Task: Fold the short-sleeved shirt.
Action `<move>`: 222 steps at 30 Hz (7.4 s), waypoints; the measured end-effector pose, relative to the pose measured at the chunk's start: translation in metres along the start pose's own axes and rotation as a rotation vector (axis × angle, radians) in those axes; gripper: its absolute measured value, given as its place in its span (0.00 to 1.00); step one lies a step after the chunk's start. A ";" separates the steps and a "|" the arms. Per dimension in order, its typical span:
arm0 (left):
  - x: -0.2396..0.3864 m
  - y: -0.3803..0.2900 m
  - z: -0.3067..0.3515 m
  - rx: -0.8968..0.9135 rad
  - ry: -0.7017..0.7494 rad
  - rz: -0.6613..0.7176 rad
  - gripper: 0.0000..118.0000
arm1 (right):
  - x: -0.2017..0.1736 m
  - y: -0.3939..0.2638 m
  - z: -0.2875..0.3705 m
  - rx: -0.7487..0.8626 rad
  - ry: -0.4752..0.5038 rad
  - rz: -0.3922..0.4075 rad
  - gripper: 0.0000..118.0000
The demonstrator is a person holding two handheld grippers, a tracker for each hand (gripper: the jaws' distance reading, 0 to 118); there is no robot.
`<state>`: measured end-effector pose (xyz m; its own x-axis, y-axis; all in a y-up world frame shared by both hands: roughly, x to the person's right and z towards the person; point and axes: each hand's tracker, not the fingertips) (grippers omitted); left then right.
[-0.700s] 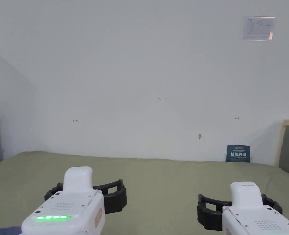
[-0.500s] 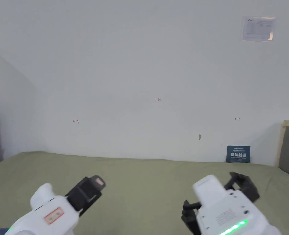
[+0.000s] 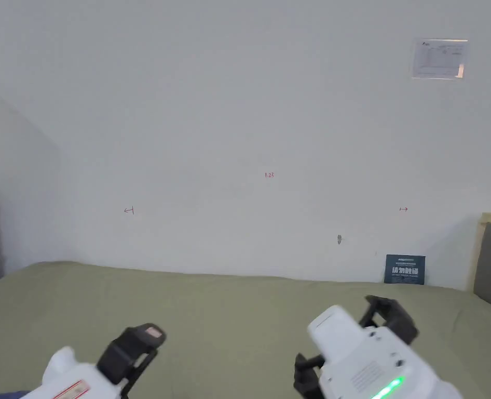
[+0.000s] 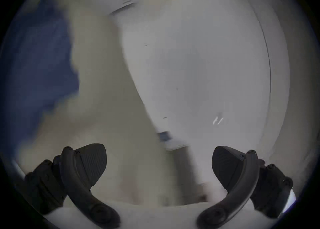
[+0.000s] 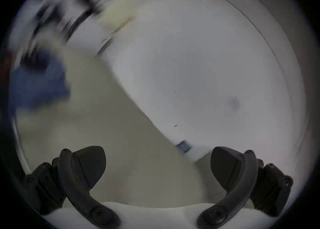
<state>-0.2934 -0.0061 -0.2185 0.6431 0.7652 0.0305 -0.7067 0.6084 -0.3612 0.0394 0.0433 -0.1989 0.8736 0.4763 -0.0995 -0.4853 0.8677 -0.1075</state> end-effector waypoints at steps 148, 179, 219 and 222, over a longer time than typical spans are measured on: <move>0.101 -0.220 -0.335 -0.788 0.104 -0.805 0.01 | 0.047 -0.216 0.010 -0.420 -0.023 -0.548 0.00; -0.031 -0.016 0.099 0.046 0.411 -0.722 0.00 | 0.004 -0.128 0.055 -0.176 0.010 -0.559 0.00; -0.193 -0.053 -0.108 -0.679 0.535 -0.562 0.02 | 0.071 -0.230 -0.216 -0.655 0.105 -0.540 0.01; -0.194 -0.053 -0.110 -0.686 0.529 -0.562 0.02 | 0.076 -0.246 -0.259 -0.762 0.166 -0.576 1.00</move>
<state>-0.3480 -0.2100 -0.3074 0.9933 0.1157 0.0054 -0.0501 0.4711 -0.8806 0.2161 -0.1707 -0.4367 0.9968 -0.0704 0.0367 0.0721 0.6092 -0.7897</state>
